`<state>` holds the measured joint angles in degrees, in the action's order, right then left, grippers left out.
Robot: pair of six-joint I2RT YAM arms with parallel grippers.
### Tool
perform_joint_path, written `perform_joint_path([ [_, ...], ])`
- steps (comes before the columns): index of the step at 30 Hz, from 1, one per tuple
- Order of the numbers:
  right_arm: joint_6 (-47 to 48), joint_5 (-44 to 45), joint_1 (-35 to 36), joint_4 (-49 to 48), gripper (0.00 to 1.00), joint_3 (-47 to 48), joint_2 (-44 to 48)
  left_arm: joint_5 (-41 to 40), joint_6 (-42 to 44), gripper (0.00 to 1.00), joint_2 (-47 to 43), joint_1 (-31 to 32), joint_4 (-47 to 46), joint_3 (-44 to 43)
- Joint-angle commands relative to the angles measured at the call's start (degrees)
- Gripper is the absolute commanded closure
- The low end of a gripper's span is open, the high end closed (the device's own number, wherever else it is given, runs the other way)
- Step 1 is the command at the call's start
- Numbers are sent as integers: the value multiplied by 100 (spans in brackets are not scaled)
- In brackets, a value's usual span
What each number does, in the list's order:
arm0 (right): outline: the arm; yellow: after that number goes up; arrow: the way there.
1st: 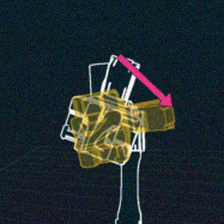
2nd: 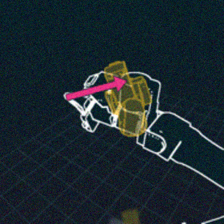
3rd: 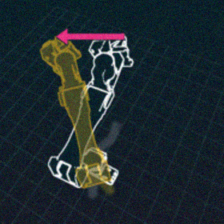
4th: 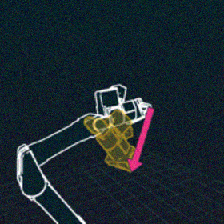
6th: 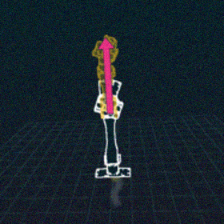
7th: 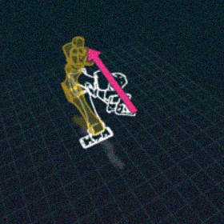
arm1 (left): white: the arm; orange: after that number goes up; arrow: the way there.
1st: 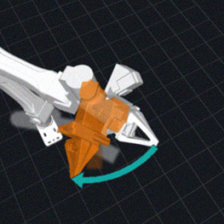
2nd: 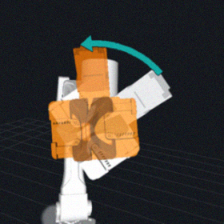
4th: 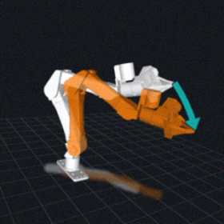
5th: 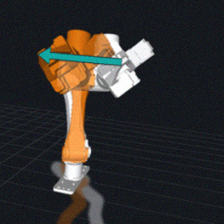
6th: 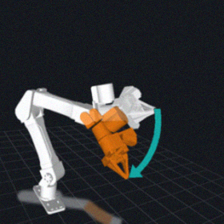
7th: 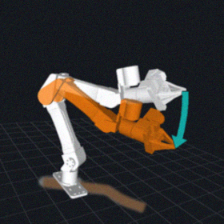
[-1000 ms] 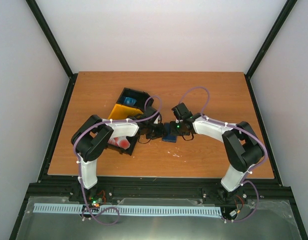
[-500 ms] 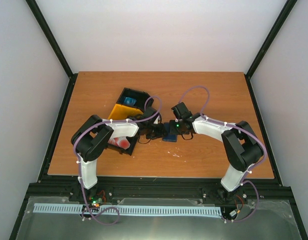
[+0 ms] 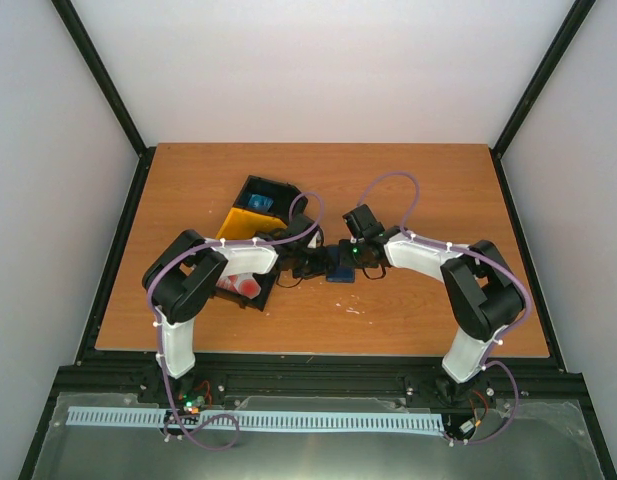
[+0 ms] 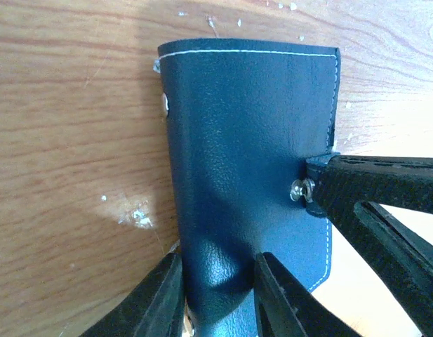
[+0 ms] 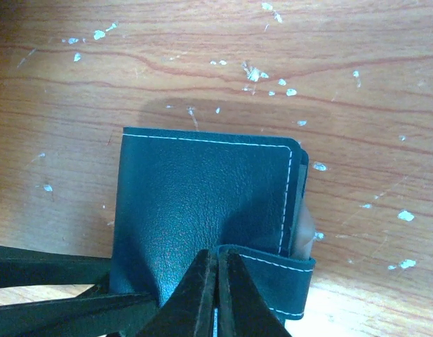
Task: Put the credit cards into the card holder
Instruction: Close the card holder at the center of the board.
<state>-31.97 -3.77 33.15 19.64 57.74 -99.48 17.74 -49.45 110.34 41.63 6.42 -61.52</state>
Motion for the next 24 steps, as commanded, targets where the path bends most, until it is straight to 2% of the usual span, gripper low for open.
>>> perform_joint_path([
  [1,-18,-220,43,-142,97,-25,-204,-169,-42,70,439,76,755,333],
  [24,16,-430,106,95,97,59,-692,-178,-33,71,469,82,723,355],
])
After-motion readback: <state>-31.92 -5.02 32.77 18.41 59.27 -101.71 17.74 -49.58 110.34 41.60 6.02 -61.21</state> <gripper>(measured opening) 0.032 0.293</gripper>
